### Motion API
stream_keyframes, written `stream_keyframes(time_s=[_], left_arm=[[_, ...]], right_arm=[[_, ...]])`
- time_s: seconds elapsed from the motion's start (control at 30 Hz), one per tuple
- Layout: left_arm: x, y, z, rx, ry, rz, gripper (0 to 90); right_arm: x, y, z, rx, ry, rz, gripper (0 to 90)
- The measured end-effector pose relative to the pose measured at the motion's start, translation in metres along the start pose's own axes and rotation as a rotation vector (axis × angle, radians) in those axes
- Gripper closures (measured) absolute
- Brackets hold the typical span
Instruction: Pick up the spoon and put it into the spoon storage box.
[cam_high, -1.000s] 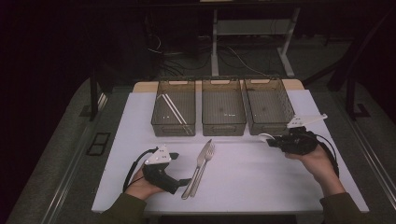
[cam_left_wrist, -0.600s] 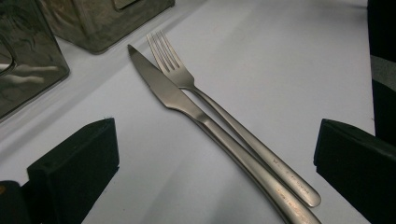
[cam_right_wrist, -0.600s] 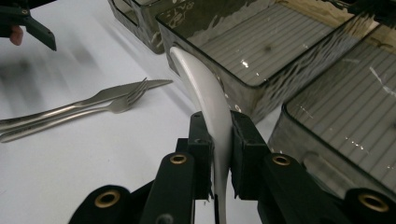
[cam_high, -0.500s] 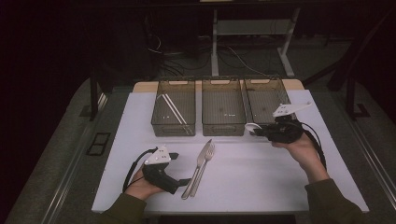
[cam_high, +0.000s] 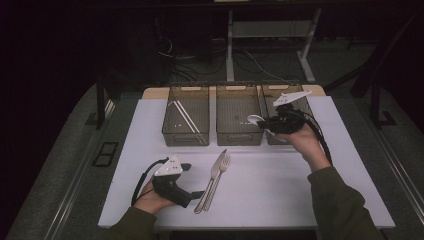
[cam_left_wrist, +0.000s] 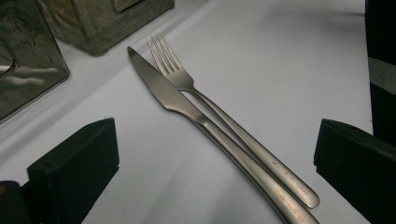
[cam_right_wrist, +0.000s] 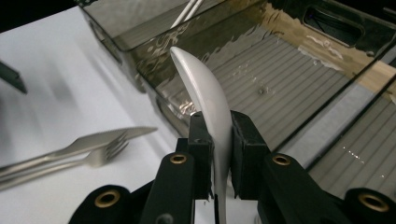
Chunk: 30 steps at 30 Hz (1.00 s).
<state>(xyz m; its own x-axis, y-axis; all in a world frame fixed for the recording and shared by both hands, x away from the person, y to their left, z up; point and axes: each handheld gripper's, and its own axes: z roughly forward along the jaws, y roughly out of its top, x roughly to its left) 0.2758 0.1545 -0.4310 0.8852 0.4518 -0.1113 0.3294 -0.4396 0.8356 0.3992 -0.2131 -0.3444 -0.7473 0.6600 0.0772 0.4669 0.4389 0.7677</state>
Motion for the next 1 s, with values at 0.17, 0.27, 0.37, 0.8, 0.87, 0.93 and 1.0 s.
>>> stream_keyframes(time_s=[0.17,0.27,0.37,0.8,0.87,0.93,1.0], left_arm=[[-0.001,0.0,0.001,-0.003,-0.002,0.0,0.0],[-0.001,0.0,0.0,-0.008,-0.004,-0.003,0.0],[0.0,0.001,0.0,-0.007,-0.005,0.002,0.0],[0.0,0.001,-0.001,-0.003,-0.01,0.012,0.0],[0.0,0.001,-0.001,-0.006,-0.011,0.009,0.0],[0.0,0.001,0.0,-0.013,-0.011,0.003,0.0],[0.0,0.001,0.0,-0.008,-0.01,0.008,0.0]], right_arm=[[-0.003,0.013,0.017,0.0,-0.002,0.017,79.9],[-0.005,0.019,0.028,0.002,-0.009,0.034,79.9],[-0.007,0.025,0.038,0.0,-0.013,0.046,79.8],[-0.001,0.036,0.071,0.019,-0.027,0.065,79.8],[-0.001,0.035,0.074,0.022,-0.032,0.07,79.8],[-0.002,0.034,0.077,0.027,-0.031,0.08,79.7],[-0.002,0.032,0.081,0.038,-0.033,0.08,79.7]])
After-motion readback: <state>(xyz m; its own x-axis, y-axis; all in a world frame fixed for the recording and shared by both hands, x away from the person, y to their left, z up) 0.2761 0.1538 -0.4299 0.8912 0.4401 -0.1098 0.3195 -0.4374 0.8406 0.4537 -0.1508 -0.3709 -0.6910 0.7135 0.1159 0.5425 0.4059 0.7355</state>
